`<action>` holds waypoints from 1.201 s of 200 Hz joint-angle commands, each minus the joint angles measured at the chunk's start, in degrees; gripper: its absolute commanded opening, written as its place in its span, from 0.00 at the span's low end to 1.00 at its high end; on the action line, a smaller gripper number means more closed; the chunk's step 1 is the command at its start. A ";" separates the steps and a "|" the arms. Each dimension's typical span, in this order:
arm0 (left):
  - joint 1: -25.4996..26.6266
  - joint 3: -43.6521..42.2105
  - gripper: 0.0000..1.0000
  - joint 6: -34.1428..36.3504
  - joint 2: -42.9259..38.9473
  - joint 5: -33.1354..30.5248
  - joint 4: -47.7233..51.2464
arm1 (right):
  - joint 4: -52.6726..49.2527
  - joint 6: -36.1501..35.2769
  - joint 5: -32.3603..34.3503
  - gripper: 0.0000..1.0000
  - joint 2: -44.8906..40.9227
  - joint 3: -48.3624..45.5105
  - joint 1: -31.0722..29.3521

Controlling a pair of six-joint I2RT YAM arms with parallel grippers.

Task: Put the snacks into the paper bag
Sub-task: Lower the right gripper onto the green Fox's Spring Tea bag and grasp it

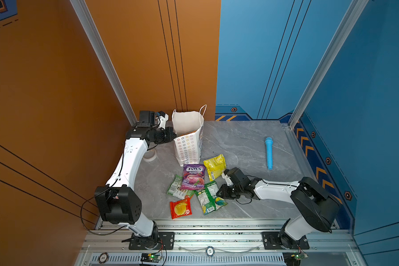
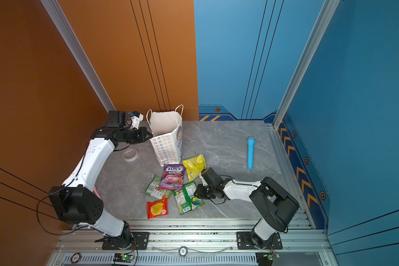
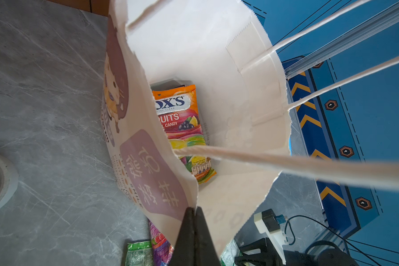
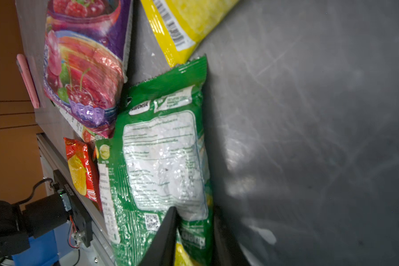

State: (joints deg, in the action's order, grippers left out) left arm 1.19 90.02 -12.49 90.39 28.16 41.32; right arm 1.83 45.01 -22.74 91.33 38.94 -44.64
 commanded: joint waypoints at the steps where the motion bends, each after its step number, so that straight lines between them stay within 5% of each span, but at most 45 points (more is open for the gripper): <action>1: 0.17 -1.42 0.02 0.18 0.71 -0.88 1.50 | -2.78 -0.04 0.75 0.15 1.62 -0.52 -0.19; 36: 0.13 -1.42 0.02 0.19 0.74 -0.83 1.57 | -4.25 -0.28 1.37 0.00 0.04 -0.61 1.25; 105: 0.17 -1.42 0.02 0.19 0.80 -0.85 1.57 | -14.43 -3.99 4.83 0.00 -9.11 0.65 7.58; 240: 0.30 -1.42 0.02 0.02 0.53 -0.93 1.57 | -27.88 -7.24 14.07 0.00 -22.19 11.58 9.05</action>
State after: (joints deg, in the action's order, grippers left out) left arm 1.19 90.02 -12.49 90.39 28.16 41.32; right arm -24.03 38.76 -11.44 71.81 47.46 -36.01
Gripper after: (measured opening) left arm 0.046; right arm 0.047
